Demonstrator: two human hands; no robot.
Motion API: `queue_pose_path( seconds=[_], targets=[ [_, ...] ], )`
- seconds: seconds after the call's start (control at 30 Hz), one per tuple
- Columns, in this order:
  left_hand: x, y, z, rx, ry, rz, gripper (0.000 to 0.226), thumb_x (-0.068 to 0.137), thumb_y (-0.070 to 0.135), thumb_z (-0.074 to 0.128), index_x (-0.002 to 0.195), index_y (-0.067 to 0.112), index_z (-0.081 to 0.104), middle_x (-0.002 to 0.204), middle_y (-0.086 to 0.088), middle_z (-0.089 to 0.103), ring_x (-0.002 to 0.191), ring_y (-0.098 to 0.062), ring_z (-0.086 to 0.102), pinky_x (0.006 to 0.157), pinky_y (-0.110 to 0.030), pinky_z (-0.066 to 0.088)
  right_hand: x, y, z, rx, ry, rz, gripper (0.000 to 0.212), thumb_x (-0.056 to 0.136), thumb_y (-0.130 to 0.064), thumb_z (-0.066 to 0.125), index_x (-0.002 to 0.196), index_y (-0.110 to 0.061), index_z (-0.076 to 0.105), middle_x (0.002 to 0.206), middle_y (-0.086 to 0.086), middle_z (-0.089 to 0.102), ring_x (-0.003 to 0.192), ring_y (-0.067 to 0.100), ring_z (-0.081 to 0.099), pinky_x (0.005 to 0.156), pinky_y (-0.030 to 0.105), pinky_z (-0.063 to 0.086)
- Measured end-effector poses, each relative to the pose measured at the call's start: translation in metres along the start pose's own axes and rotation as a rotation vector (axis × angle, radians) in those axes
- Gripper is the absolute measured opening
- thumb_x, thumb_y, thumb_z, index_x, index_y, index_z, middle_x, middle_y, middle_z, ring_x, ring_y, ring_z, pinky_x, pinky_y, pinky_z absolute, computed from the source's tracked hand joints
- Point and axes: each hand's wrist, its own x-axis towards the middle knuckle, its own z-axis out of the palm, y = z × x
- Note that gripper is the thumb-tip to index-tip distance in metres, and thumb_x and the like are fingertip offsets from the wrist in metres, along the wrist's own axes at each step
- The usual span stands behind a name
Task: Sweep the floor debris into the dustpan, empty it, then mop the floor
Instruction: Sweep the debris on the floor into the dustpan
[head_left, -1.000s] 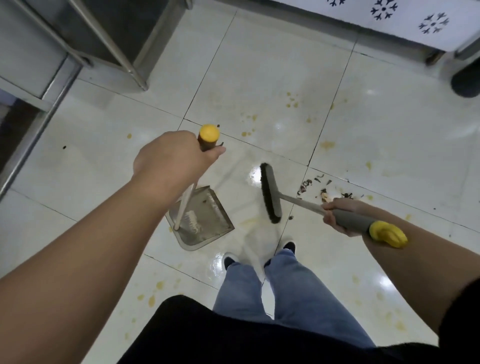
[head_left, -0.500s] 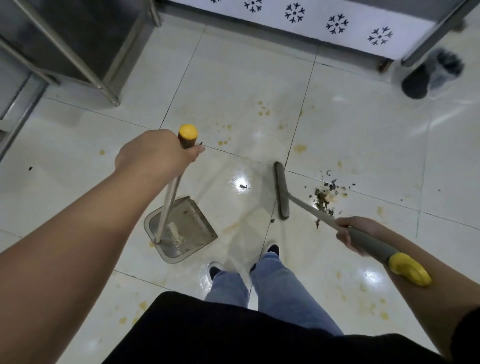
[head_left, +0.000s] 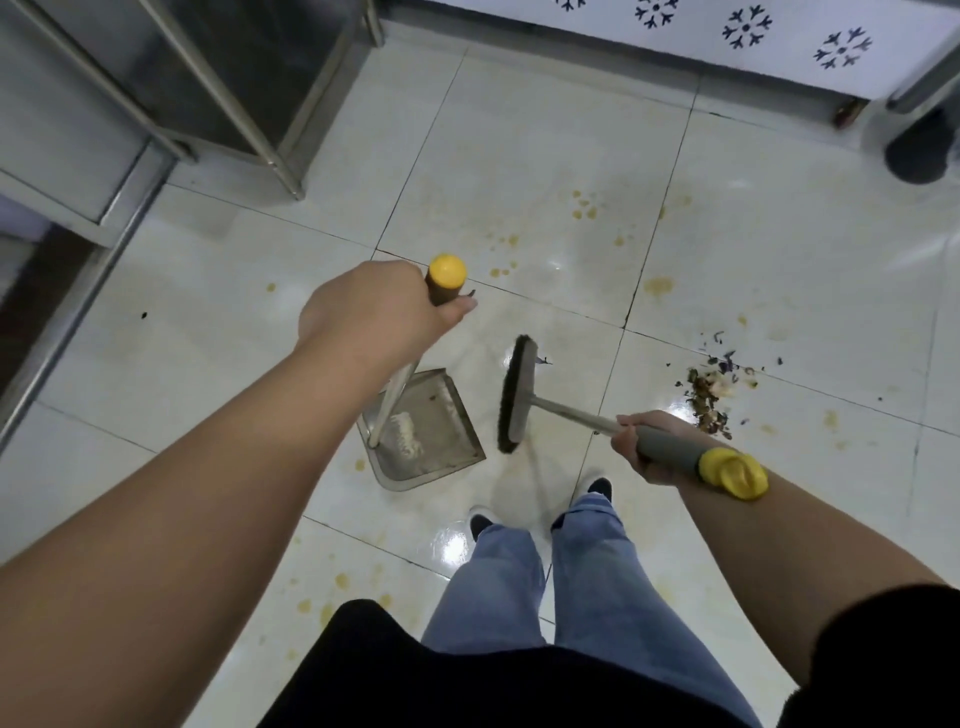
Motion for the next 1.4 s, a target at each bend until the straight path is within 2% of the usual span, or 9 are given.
queue_pose_path(
  seconds=[0.2, 0.5, 0.73, 0.83, 0.9, 1.0, 1.1, 1.27, 1.4],
  targets=[
    [0.001, -0.019, -0.002, -0.006, 0.027, -0.004, 0.054, 0.079, 0.072, 0.044, 0.090, 0.024, 0.066, 0.068, 0.005, 0.048, 0.074, -0.024, 0.051, 0.049, -0.022, 0.026, -0.019, -0.017, -0.020, 0.021, 0.141, -0.102, 0.027, 0.101, -0.019, 0.038, 0.080, -0.002, 0.040, 0.039, 0.006, 0.047, 0.026, 0.009, 0.049, 0.031, 0.016, 0.045],
    [0.009, -0.021, -0.001, -0.006, 0.027, 0.005, 0.055, 0.080, 0.071, 0.045, 0.080, 0.019, 0.062, 0.065, 0.001, 0.047, 0.057, -0.017, 0.044, 0.047, -0.023, 0.024, -0.050, -0.003, -0.040, -0.226, 0.275, -0.136, 0.018, 0.102, -0.018, 0.036, 0.090, -0.005, 0.037, 0.036, 0.006, 0.044, 0.023, 0.011, 0.044, 0.028, 0.012, 0.040],
    [0.018, -0.011, -0.008, -0.014, -0.015, 0.002, 0.055, 0.080, 0.070, 0.046, 0.081, 0.018, 0.062, 0.065, -0.001, 0.049, 0.056, -0.015, 0.043, 0.047, -0.023, 0.024, -0.029, 0.028, 0.000, -0.429, 0.228, -0.190, 0.018, 0.099, -0.013, 0.040, 0.084, -0.004, 0.042, 0.039, 0.005, 0.046, 0.024, 0.011, 0.043, 0.030, 0.012, 0.039],
    [0.014, -0.007, -0.004, 0.005, -0.022, 0.009, 0.051, 0.081, 0.070, 0.045, 0.075, 0.021, 0.057, 0.064, 0.001, 0.048, 0.057, -0.016, 0.043, 0.047, -0.023, 0.024, -0.005, 0.026, 0.027, -0.634, 0.282, -0.264, 0.019, 0.096, -0.009, 0.042, 0.078, -0.004, 0.045, 0.049, 0.009, 0.046, 0.033, 0.015, 0.045, 0.037, 0.020, 0.040],
    [0.012, -0.006, -0.001, 0.009, -0.021, 0.008, 0.052, 0.081, 0.071, 0.044, 0.068, 0.021, 0.051, 0.065, 0.002, 0.048, 0.057, -0.017, 0.044, 0.047, -0.022, 0.025, 0.007, 0.020, 0.044, -0.769, 0.292, -0.338, 0.021, 0.094, -0.006, 0.044, 0.073, -0.008, 0.048, 0.051, 0.009, 0.048, 0.044, 0.018, 0.046, 0.044, 0.026, 0.039],
    [0.014, -0.008, -0.003, 0.007, -0.010, -0.004, 0.054, 0.079, 0.073, 0.043, 0.072, 0.021, 0.056, 0.066, 0.003, 0.050, 0.064, -0.021, 0.049, 0.048, -0.023, 0.028, 0.023, 0.003, 0.054, -0.773, 0.306, -0.391, 0.024, 0.092, -0.007, 0.049, 0.072, -0.019, 0.048, 0.058, 0.005, 0.049, 0.045, 0.016, 0.045, 0.037, 0.021, 0.039],
    [0.020, -0.009, -0.006, 0.017, 0.002, -0.014, 0.056, 0.078, 0.074, 0.043, 0.079, 0.021, 0.061, 0.068, 0.002, 0.053, 0.067, -0.021, 0.051, 0.049, -0.024, 0.029, 0.033, -0.010, 0.059, -0.848, 0.311, -0.387, 0.024, 0.092, -0.008, 0.050, 0.071, -0.020, 0.046, 0.061, 0.004, 0.050, 0.046, 0.015, 0.047, 0.039, 0.022, 0.040],
    [0.028, 0.001, -0.006, 0.036, 0.003, -0.006, 0.055, 0.078, 0.074, 0.043, 0.073, 0.021, 0.056, 0.066, 0.001, 0.050, 0.070, -0.024, 0.052, 0.053, -0.027, 0.031, 0.039, -0.010, 0.042, -0.977, 0.357, -0.322, 0.028, 0.093, -0.010, 0.050, 0.069, -0.022, 0.042, 0.066, 0.003, 0.048, 0.051, 0.016, 0.047, 0.041, 0.025, 0.041],
    [0.027, 0.013, -0.005, 0.024, 0.003, -0.006, 0.053, 0.078, 0.073, 0.045, 0.073, 0.022, 0.057, 0.065, 0.003, 0.049, 0.064, -0.021, 0.048, 0.048, -0.022, 0.026, 0.032, -0.009, 0.008, -1.084, 0.422, -0.267, 0.031, 0.095, -0.010, 0.047, 0.067, -0.020, 0.039, 0.067, 0.002, 0.045, 0.054, 0.014, 0.045, 0.046, 0.021, 0.042]
  ],
)
